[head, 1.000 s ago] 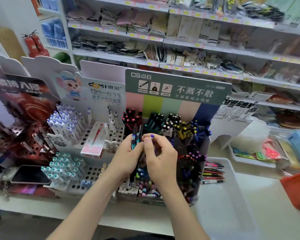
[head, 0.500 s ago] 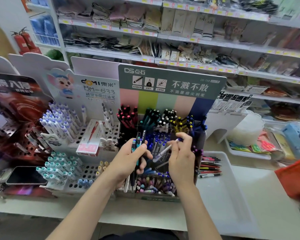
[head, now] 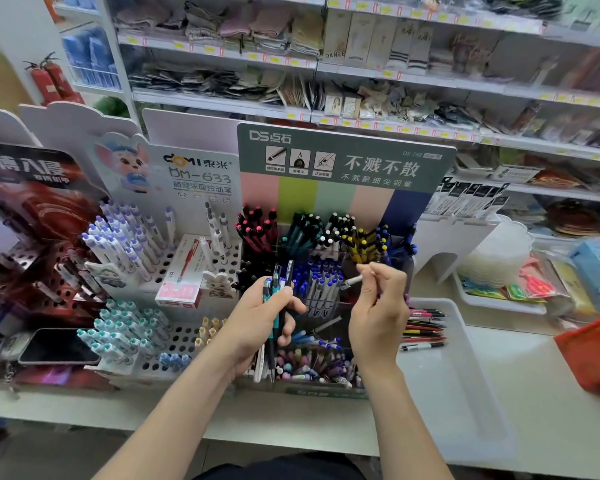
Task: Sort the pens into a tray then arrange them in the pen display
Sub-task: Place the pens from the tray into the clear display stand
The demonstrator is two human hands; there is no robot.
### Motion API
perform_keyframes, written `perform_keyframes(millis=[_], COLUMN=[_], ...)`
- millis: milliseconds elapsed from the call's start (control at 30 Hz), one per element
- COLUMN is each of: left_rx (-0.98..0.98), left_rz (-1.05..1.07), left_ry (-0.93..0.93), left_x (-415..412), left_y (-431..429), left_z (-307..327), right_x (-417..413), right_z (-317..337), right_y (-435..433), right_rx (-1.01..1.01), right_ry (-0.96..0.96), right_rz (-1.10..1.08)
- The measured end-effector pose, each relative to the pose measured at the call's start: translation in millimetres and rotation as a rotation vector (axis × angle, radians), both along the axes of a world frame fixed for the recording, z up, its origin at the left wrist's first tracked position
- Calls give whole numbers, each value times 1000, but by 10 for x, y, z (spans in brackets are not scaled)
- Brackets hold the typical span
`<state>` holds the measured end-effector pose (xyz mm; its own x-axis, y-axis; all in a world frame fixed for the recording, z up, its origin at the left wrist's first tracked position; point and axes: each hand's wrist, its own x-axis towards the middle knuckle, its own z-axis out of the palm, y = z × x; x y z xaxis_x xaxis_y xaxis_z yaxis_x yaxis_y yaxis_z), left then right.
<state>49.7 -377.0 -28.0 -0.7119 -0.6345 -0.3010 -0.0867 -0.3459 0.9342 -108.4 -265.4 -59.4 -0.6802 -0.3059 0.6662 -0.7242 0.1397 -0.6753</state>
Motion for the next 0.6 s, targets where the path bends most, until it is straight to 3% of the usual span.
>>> perform_keyframes(millis=[167,433,533,600], left_rx=[0,-10,-20,-33], left_rz=[-11,-86,-93,-90], left_ry=[-28,-39,-32,-36], left_x=[37,15,11,11], left_y=[10,101,121,121], left_z=[-33,-43,-40,-49], right_x=[21,207,228,303], right_z=[27,-718,-730,-547], right_y=[57,150,138,114], right_rx=[-27,454,576,533], right_ry=[-41,-20,50,14], right_rz=[15,339,330,269])
